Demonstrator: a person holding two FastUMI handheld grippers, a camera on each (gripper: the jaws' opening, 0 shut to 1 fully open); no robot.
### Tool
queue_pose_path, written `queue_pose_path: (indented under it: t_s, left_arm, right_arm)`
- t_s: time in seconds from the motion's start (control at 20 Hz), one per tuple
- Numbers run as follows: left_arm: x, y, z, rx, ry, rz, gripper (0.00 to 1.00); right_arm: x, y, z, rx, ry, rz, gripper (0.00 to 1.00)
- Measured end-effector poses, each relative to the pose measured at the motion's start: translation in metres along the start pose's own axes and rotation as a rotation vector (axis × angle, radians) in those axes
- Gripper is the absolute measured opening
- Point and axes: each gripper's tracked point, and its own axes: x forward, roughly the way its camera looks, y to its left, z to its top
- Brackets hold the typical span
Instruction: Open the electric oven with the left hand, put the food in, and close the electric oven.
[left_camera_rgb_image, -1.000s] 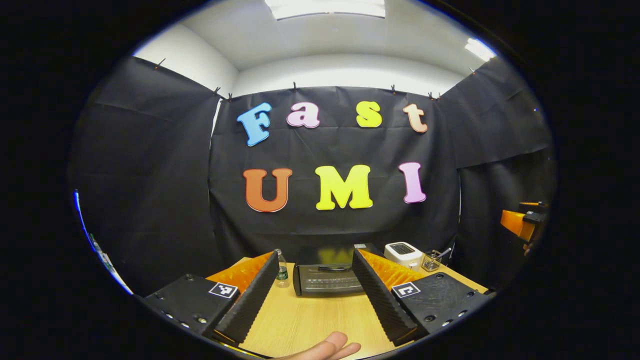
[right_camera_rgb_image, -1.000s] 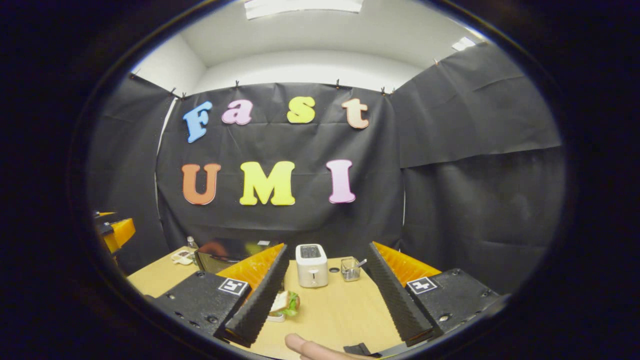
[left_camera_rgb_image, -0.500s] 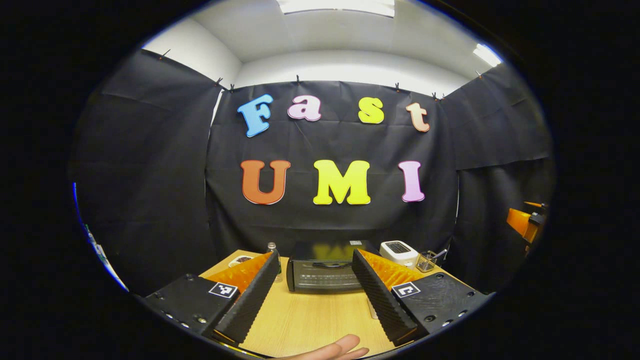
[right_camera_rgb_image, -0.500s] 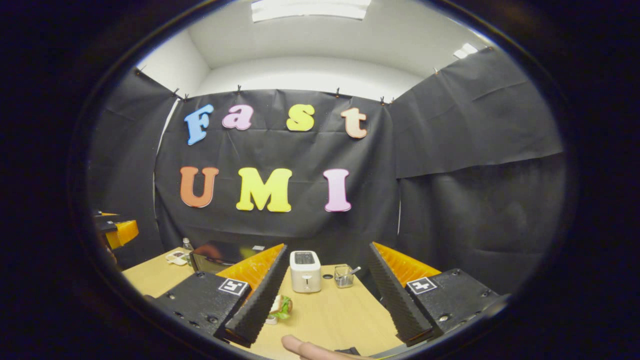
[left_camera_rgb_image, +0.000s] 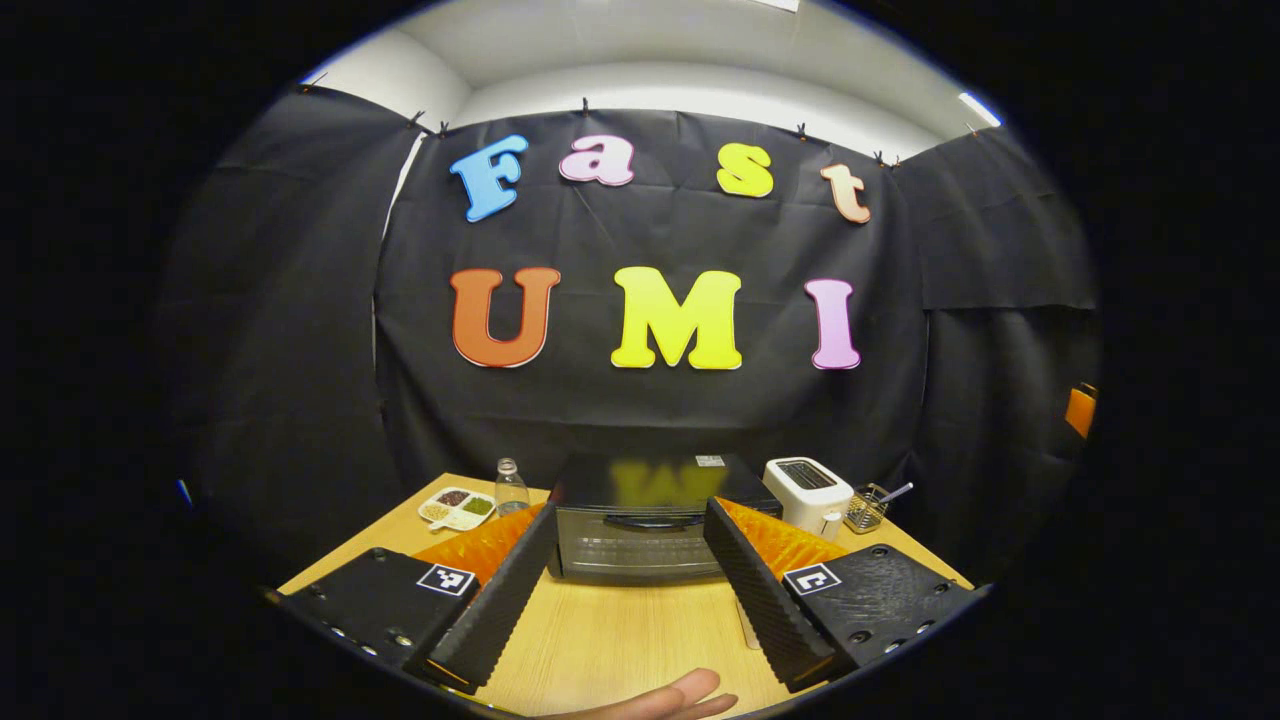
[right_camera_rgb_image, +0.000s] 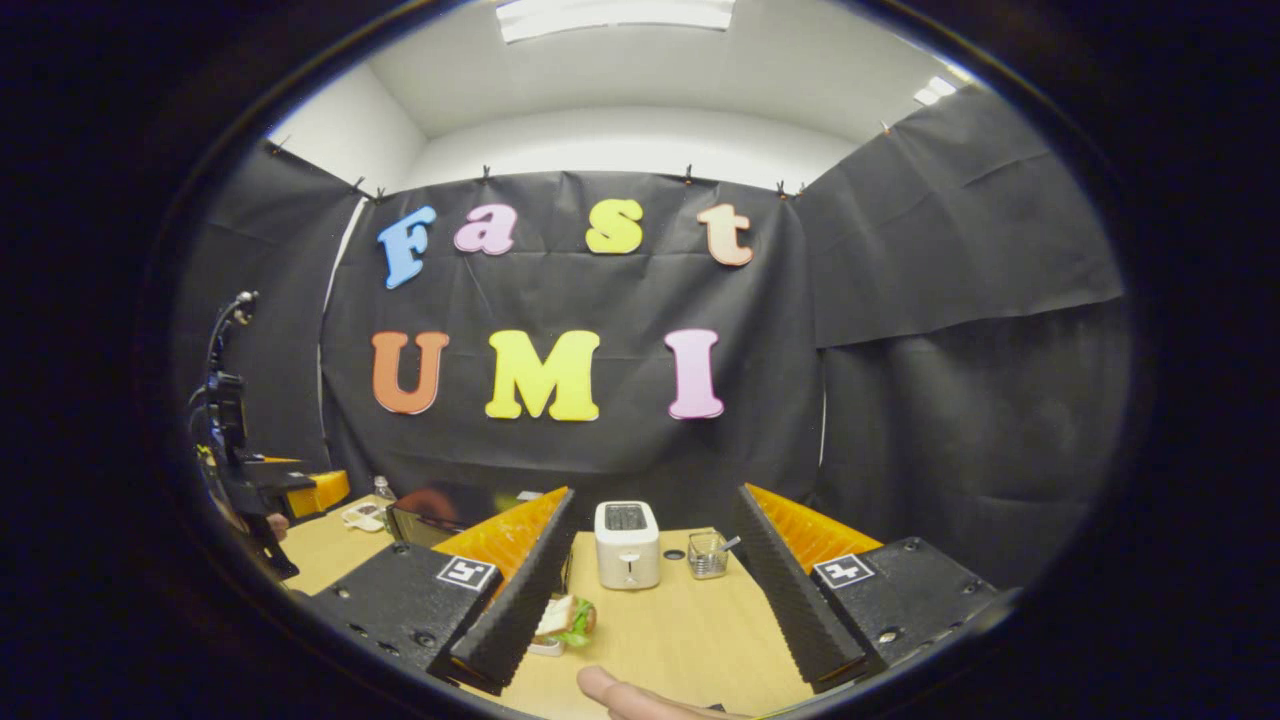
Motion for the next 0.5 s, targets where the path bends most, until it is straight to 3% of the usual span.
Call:
queue_pose_path:
  t_s: [0.15,0.2,0.25,0.3,0.45,0.5]
  left_arm:
    - [0.051,-0.007,-0.017,0.008,0.063,-0.006,0.96]
    - [0.067,-0.011,-0.022,0.021,0.079,-0.008,0.84]
    - [0.081,-0.014,-0.027,0.035,0.100,-0.013,0.93]
    - [0.096,-0.020,-0.032,0.049,0.115,-0.020,0.93]
    - [0.137,-0.032,-0.050,0.081,0.161,-0.018,0.93]
    - [0.148,-0.033,-0.059,0.088,0.182,-0.009,0.82]
  right_arm:
    - [0.018,-0.006,-0.002,0.017,0.020,0.002,0.90]
    - [0.023,-0.007,-0.002,0.027,0.022,0.002,0.90]
    - [0.028,-0.010,0.001,0.028,0.020,0.001,1.00]
    - [0.032,-0.013,0.003,0.028,0.015,0.001,0.90]
    - [0.044,-0.018,0.008,0.031,0.018,0.002,0.90]
    - [0.046,-0.020,0.009,0.025,0.019,0.003,0.90]
